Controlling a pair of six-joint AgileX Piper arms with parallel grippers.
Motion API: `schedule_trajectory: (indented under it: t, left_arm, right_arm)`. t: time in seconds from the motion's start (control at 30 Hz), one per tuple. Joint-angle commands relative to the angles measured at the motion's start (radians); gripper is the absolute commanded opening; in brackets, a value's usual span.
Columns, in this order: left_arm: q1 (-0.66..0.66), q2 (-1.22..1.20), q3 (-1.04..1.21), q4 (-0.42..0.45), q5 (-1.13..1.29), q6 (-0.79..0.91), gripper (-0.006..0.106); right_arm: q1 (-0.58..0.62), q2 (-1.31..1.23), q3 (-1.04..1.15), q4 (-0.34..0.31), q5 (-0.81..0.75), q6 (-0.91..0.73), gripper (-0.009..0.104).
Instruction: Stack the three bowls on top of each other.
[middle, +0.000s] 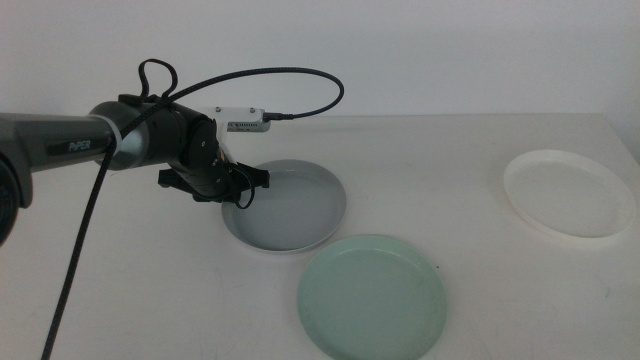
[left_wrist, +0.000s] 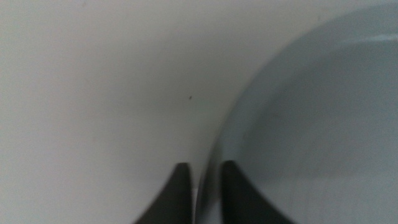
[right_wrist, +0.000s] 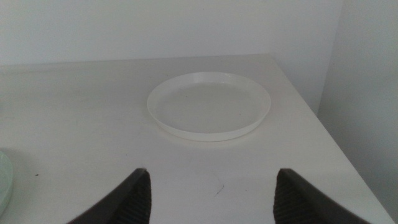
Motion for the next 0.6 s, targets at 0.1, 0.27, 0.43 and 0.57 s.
schedule_trajectory:
  t: [0.1,0.27,0.43,0.57]
  left_arm:
    - [-0.002,-0.062,-0.033,-0.021,-0.017,-0.005,0.0]
    - [0.011,-0.149,-0.048,-0.017,0.021,-0.002,0.0]
    - [0.014,-0.309,-0.043,-0.013,0.035,-0.002,0.0]
    - [-0.026,-0.439,0.021,-0.053,0.044,-0.003,0.0]
  right_arm:
    - [0.002,-0.027,-0.007,-0.014,-0.076,-0.012,0.05]
    - [0.002,-0.027,-0.007,-0.014,-0.076,-0.012,0.05]
    - [0.002,-0.027,-0.007,-0.014,-0.076,-0.012,0.05]
    - [0.002,-0.027,-0.007,-0.014,-0.076,-0.012,0.05]
